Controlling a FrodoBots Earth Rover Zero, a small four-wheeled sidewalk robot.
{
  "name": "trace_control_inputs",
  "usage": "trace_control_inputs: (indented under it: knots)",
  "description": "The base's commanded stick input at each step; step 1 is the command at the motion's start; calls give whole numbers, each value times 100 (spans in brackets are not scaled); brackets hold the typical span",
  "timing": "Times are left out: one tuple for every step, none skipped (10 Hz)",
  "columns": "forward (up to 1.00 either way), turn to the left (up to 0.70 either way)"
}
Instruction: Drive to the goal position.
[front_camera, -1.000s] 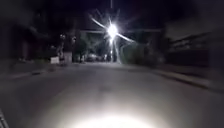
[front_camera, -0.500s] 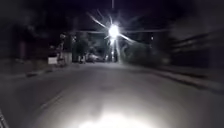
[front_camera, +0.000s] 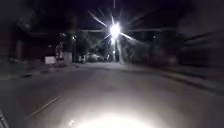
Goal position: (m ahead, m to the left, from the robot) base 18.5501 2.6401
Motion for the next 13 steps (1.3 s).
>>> trace_control_inputs:
  knots:
    - [100, 5]
    - [100, 5]
    - [100, 5]
    - [100, -12]
    - [100, -39]
    - [100, -40]
    - [100, -40]
    - [100, -13]
    - [100, 5]
    - [100, 5]
    - [100, 5]
    - [100, 5]
    - [100, 5]
